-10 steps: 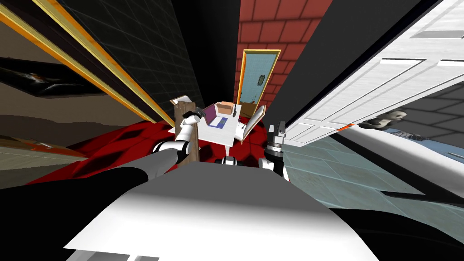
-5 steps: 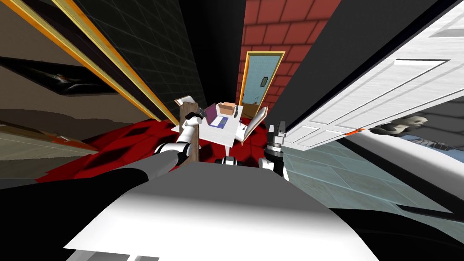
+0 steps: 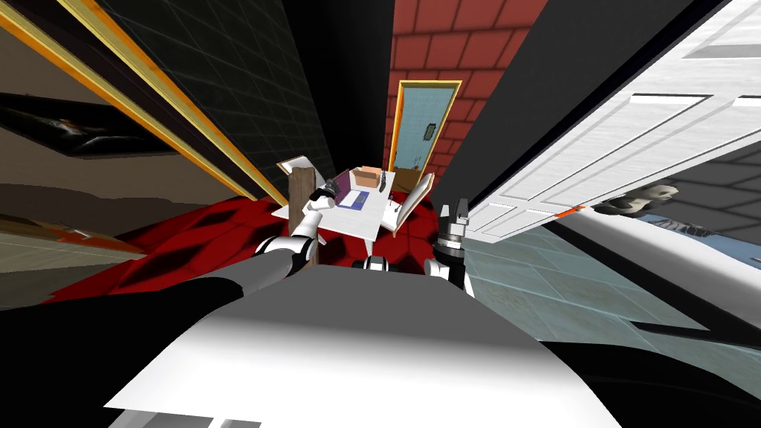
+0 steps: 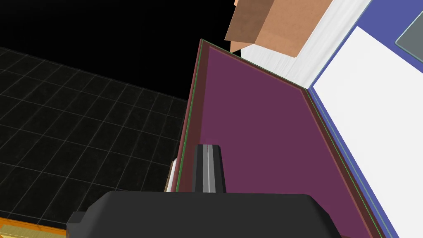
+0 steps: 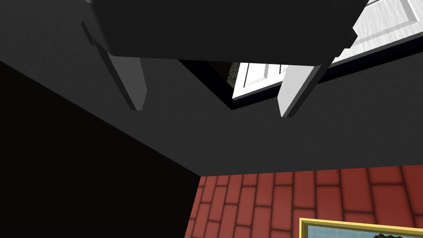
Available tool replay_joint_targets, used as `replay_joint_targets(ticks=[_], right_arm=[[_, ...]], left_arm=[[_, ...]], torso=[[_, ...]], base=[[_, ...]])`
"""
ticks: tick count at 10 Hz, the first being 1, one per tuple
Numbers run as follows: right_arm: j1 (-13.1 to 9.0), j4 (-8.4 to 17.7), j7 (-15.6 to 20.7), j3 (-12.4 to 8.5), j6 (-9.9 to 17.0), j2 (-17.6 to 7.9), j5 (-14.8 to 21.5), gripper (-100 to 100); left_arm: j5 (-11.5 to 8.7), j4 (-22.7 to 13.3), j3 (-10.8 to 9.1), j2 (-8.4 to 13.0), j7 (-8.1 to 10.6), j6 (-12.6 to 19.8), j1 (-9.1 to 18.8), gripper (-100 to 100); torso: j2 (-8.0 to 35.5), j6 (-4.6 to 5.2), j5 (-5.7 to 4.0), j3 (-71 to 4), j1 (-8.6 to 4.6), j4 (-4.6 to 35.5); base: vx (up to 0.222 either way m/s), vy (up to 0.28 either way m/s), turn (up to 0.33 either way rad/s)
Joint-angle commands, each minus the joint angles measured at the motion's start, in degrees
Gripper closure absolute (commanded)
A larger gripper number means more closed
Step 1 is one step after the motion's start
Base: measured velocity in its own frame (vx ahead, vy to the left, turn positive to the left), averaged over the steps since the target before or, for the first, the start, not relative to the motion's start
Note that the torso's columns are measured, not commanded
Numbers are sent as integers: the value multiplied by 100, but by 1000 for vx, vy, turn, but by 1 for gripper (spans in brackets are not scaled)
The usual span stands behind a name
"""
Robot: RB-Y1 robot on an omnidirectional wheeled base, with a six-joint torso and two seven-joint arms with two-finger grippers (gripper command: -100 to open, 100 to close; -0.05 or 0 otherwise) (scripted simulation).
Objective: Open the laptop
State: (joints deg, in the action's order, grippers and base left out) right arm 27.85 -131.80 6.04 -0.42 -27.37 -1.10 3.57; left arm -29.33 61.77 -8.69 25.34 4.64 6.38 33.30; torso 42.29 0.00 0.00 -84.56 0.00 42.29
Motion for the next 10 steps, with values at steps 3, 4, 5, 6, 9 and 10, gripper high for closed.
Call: replay_joint_targets(ticks=[3,4,5,6,9,10], right_arm=[[0,0,0,-1,0,0,0,0],[0,0,0,-1,0,-1,0,0],[0,0,0,-1,0,-1,0,0],[0,0,0,-1,0,-1,0,0],[0,0,0,-1,0,-1,0,0],[-1,0,0,-1,0,-1,0,0]], left_arm=[[114,-34,9,6,-88,-131,-24,-100],[63,-41,-42,20,-44,-59,0,-100],[-5,-50,-112,39,15,38,31,-100],[-65,-57,-173,56,66,122,59,-100],[-16,-268,-292,67,66,115,211,-100],[6,-317,-321,67,59,106,245,-100]], torso=[[4,-2,3,2,13,2],[1,-5,3,0,12,1],[-1,-1,2,-1,4,-1],[-3,0,0,-2,0,-1],[1,-4,2,0,6,-1],[-2,1,3,-1,12,0]], base=[[5,-33,18],[5,-23,106],[7,-20,85],[8,-16,80],[3,-2,-29],[2,39,-117]])
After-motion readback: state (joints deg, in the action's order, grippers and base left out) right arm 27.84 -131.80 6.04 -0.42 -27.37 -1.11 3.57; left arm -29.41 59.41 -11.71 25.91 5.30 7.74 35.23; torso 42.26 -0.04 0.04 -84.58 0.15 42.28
